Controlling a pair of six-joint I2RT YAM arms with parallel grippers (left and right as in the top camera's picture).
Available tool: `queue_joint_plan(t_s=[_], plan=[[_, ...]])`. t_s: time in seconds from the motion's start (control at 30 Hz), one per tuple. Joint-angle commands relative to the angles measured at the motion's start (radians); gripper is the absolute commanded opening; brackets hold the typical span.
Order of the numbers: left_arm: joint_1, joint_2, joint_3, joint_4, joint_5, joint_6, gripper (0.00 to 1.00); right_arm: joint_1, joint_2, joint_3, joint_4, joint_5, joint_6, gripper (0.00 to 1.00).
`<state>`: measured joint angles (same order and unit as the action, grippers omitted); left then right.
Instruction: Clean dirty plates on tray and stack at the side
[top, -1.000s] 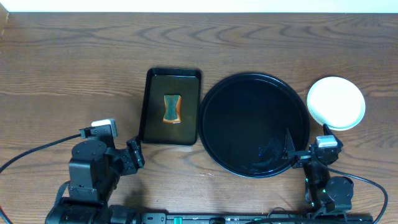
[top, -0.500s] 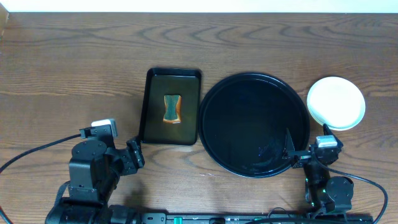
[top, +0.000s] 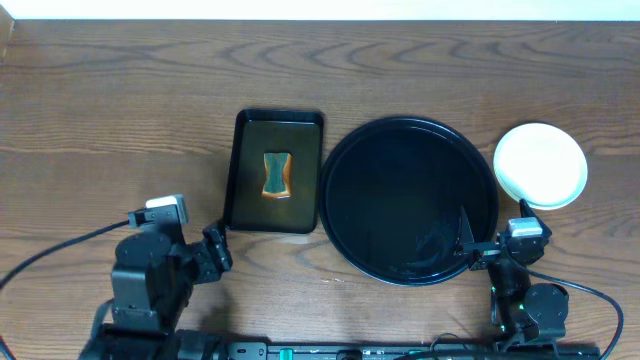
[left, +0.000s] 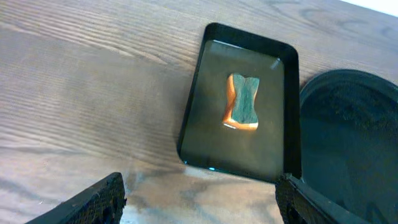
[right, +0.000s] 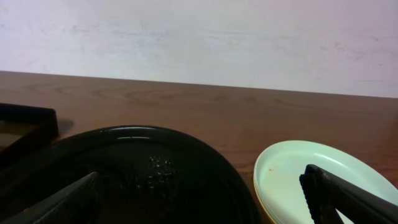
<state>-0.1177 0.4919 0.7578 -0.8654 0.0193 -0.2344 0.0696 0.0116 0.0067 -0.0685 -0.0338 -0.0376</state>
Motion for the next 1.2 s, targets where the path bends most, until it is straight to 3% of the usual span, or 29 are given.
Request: queue_joint_plan(t_s=[0.0,0.47,0.8,0.93,1.17], plan=[[0.006,-0.098,-0.138,0.086,-0.008,0.016,0.78,-0.01,-0.005,-0.001,-0.003,-0.011,-0.012,0.99],[0.048,-0.442,-0.574,0.578,-0.001,0.056,0.79,-0.01,-0.005,-0.001,-0.003,-0.011,-0.012,0.99],[0.063,-0.49,-0.709,0.881,-0.001,0.191,0.79,-0.01,-0.005,-0.001,-0.003,-0.011,-0.012,0.99],[0.063,-0.49,-0.753,0.919,0.012,0.253,0.78,-0.01,-0.005,-0.002,-0.003,-0.011,-0.012,0.99],[0.063,-0.49,-0.754,0.798,0.048,0.302,0.79,-0.01,-0.005,-0.002,-0.003,-0.011,-0.012,0.99]])
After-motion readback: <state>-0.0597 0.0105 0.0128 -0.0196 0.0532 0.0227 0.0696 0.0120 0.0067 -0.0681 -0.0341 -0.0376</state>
